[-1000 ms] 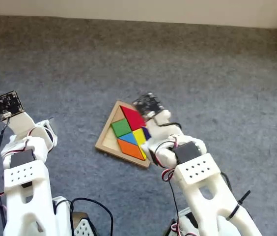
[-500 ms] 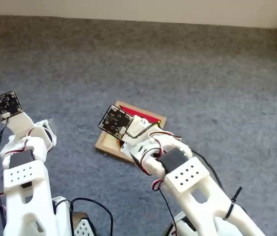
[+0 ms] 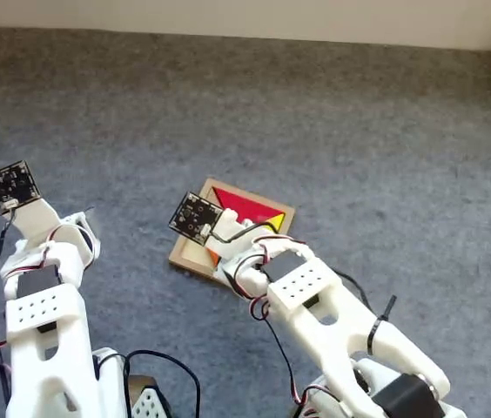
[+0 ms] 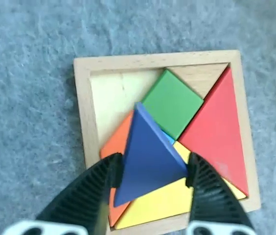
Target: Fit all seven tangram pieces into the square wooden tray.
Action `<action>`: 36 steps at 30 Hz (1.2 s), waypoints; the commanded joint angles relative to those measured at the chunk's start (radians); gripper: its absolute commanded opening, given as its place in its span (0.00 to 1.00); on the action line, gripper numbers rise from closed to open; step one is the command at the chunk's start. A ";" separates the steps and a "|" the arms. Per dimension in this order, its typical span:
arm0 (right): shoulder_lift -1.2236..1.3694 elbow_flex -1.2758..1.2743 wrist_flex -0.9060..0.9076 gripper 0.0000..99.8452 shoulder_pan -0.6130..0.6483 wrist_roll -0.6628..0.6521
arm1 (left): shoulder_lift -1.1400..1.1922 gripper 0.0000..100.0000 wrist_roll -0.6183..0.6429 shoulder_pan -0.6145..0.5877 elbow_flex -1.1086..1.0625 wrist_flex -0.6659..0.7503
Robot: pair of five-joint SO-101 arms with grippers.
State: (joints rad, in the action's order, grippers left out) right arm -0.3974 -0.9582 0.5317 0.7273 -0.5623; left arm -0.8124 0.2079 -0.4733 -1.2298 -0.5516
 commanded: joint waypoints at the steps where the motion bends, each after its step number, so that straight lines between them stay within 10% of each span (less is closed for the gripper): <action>1: -0.007 0.071 -0.027 0.21 0.001 -0.008 | -0.018 0.23 -0.008 -0.007 0.004 0.015; 13: -0.160 0.070 -0.021 0.19 0.010 -0.003 | -0.018 0.23 -0.008 -0.007 0.004 0.015; 18: -0.288 0.065 -0.021 0.00 -0.079 0.256 | -0.018 0.23 -0.008 -0.005 0.004 0.015; 27: -0.314 0.064 -0.025 0.03 -0.414 0.839 | -0.019 0.23 -0.026 0.071 0.012 0.009; 36: -0.312 -0.001 -0.028 0.03 -0.473 0.867 | -0.018 0.23 -0.143 0.206 0.157 -0.123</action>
State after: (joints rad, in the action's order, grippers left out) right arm -0.6736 -0.9705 0.5317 0.2777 0.2954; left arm -0.8124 0.0974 -0.3368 -1.1991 -0.5946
